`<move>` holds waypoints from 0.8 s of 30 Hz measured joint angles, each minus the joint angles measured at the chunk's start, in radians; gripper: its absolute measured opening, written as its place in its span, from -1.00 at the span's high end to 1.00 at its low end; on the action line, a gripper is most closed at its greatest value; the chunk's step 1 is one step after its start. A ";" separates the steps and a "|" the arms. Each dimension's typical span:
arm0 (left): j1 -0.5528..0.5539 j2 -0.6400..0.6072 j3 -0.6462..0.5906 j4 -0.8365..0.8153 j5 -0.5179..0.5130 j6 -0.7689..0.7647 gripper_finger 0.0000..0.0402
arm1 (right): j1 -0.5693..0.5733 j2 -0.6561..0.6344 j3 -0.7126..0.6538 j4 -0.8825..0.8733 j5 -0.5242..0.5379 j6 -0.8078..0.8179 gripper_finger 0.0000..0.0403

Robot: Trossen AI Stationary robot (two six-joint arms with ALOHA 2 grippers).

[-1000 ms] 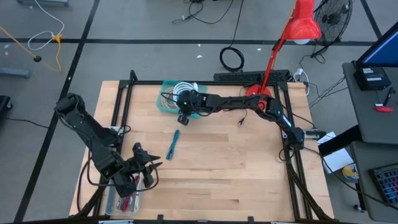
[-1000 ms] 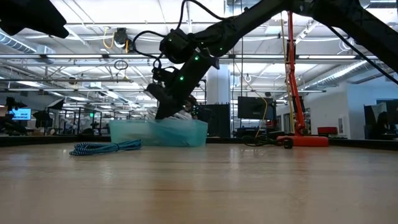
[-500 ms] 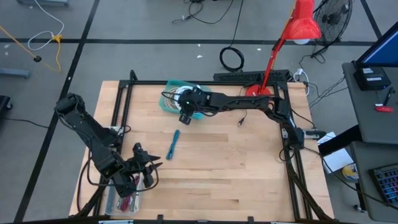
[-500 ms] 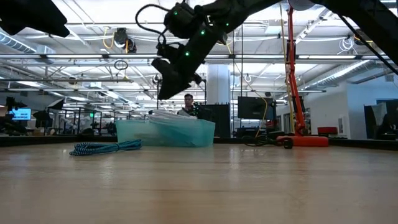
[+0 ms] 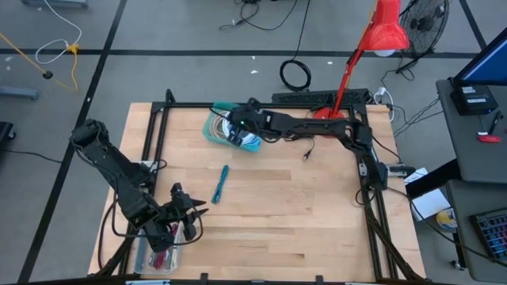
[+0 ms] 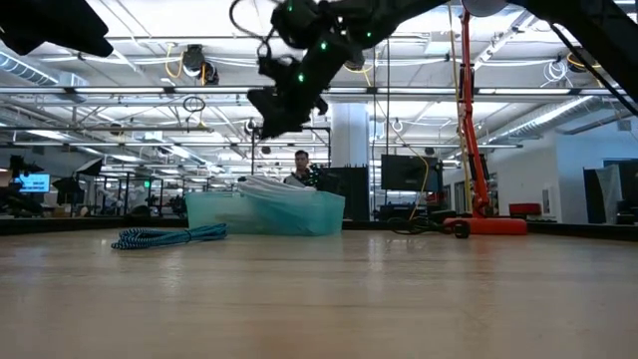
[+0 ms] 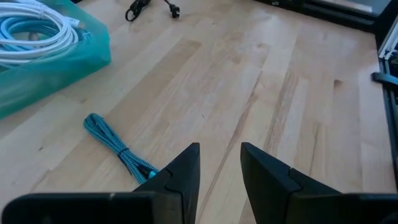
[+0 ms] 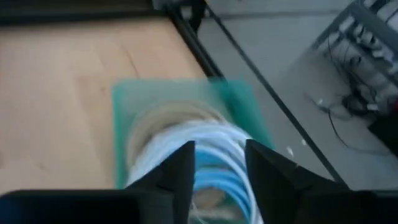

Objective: Pick & Place USB Port
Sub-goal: Put the white HDMI cable into the green bin

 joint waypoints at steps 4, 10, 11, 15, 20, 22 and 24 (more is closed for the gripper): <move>0.000 0.000 0.000 0.002 0.000 -0.002 0.40 | -0.037 0.013 -0.004 -0.060 -0.014 0.011 0.67; 0.000 0.000 0.000 0.000 0.007 0.007 0.40 | -0.097 0.028 -0.008 -0.254 -0.084 0.066 0.95; 0.000 0.000 0.000 -0.001 0.006 0.010 0.40 | -0.103 0.030 -0.016 -0.253 -0.083 0.066 0.96; 0.000 0.001 0.000 0.000 0.006 0.010 0.40 | -0.115 0.041 -0.067 -0.221 -0.104 0.054 0.99; 0.000 0.001 0.000 0.001 0.003 0.004 0.40 | -0.105 0.040 -0.139 -0.095 -0.132 0.040 1.00; 0.000 0.001 0.000 0.001 0.003 0.004 0.40 | -0.099 0.040 -0.161 -0.079 -0.135 0.038 1.00; 0.000 0.001 0.000 0.001 0.001 0.004 0.40 | -0.097 0.041 -0.163 -0.104 -0.133 0.040 1.00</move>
